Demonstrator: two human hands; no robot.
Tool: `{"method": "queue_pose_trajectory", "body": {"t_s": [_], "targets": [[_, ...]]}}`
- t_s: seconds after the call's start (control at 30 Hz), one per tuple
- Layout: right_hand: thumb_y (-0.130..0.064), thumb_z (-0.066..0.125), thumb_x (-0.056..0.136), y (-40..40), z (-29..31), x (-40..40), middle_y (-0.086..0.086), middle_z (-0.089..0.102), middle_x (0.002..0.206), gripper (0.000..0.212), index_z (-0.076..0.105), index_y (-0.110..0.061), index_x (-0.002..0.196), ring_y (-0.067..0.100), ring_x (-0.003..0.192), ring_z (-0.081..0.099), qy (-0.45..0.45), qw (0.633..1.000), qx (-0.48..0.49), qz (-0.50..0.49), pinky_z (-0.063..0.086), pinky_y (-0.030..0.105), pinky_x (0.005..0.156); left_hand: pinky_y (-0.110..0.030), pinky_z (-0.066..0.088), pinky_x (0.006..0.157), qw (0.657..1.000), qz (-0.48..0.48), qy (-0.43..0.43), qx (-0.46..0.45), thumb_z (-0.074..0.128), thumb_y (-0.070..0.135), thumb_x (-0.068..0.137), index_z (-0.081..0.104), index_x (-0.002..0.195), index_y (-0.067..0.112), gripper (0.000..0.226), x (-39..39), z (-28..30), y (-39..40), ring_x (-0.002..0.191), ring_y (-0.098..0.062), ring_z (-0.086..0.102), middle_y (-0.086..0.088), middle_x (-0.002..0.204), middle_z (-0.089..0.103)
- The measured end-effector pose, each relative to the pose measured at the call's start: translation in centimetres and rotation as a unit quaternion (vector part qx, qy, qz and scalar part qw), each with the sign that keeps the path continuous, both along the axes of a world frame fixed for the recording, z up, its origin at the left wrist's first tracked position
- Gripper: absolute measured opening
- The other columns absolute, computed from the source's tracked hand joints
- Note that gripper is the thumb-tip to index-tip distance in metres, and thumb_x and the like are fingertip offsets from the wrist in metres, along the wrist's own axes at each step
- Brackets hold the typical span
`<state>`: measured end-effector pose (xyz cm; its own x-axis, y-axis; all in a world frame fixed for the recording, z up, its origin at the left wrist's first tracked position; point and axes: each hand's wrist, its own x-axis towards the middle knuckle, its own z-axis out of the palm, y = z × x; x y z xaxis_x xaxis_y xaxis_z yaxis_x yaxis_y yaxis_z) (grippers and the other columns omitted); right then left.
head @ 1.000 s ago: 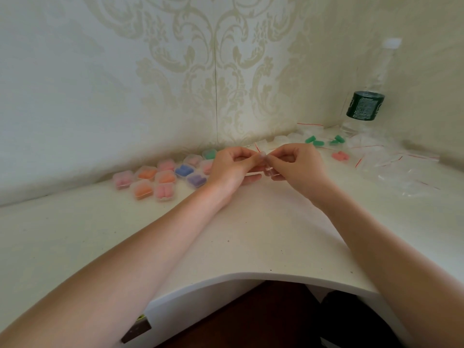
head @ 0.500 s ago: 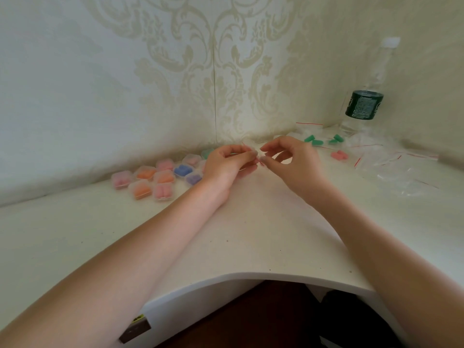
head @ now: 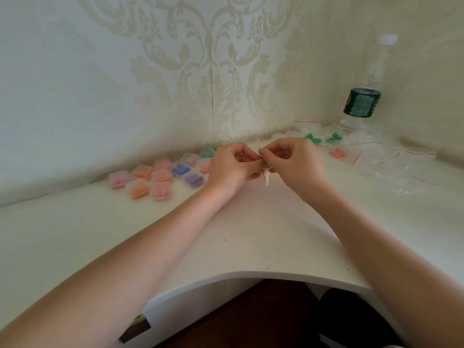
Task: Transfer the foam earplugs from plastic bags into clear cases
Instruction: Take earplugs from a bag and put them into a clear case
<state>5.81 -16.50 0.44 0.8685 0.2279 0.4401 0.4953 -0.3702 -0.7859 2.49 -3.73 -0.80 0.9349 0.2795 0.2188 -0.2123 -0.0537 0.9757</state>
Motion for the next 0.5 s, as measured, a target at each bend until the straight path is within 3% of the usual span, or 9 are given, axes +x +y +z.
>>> {"method": "queue_pose_trajectory", "body": {"t_s": [0.13, 0.23, 0.33, 0.43, 0.5], "targets": [[-0.017, 0.062, 0.085, 0.0, -0.01, 0.06, 0.001, 0.07, 0.066, 0.013, 0.073, -0.012, 0.079, 0.012, 0.069, 0.066, -0.047, 0.997, -0.06, -0.016, 0.055, 0.036, 0.072, -0.025, 0.056, 0.06, 0.999, -0.038, 0.002, -0.011, 0.07, -0.002, 0.08, 0.058, 0.072, 0.0, 0.015, -0.11, -0.08, -0.01, 0.062, -0.02, 0.068, -0.019, 0.07, 0.067], [-0.012, 0.061, 0.085, -0.07, -0.05, 0.35, 0.005, 0.07, 0.068, 0.014, 0.072, -0.008, 0.078, 0.02, 0.069, 0.067, -0.051, 0.997, -0.049, -0.009, 0.055, 0.043, 0.071, -0.021, 0.053, 0.057, 0.999, -0.039, 0.01, -0.015, 0.07, 0.003, 0.082, 0.062, 0.08, -0.003, 0.01, -0.21, -0.02, -0.12, 0.06, -0.015, 0.068, -0.014, 0.069, 0.069], [-0.01, 0.059, 0.086, -0.28, 0.03, 0.49, 0.01, 0.07, 0.071, 0.013, 0.07, -0.004, 0.081, 0.025, 0.07, 0.068, -0.056, 0.997, -0.043, -0.014, 0.055, 0.045, 0.071, -0.021, 0.054, 0.057, 0.998, -0.034, 0.019, -0.049, 0.068, 0.003, 0.084, 0.059, 0.075, 0.002, 0.013, -0.18, 0.14, 0.01, 0.06, -0.015, 0.068, -0.012, 0.071, 0.068], [-0.01, 0.06, 0.087, -0.35, 0.06, 0.56, 0.008, 0.07, 0.071, 0.013, 0.07, -0.004, 0.082, 0.021, 0.069, 0.068, -0.046, 0.998, -0.026, -0.014, 0.056, 0.045, 0.073, -0.021, 0.055, 0.058, 0.996, -0.02, 0.022, -0.084, 0.065, 0.003, 0.087, 0.06, 0.074, 0.005, 0.014, 0.06, 0.18, 0.27, 0.061, -0.014, 0.069, -0.012, 0.073, 0.067], [-0.012, 0.064, 0.086, -0.26, -0.05, 0.4, 0.001, 0.07, 0.073, 0.009, 0.071, -0.008, 0.083, 0.013, 0.071, 0.068, -0.046, 0.999, -0.027, 0.006, 0.056, 0.037, 0.075, -0.021, 0.056, 0.059, 0.995, -0.012, 0.025, -0.099, 0.064, 0.005, 0.088, 0.062, 0.076, 0.004, 0.012, 0.16, 0.19, 0.32, 0.061, -0.013, 0.069, -0.012, 0.074, 0.067]]}}
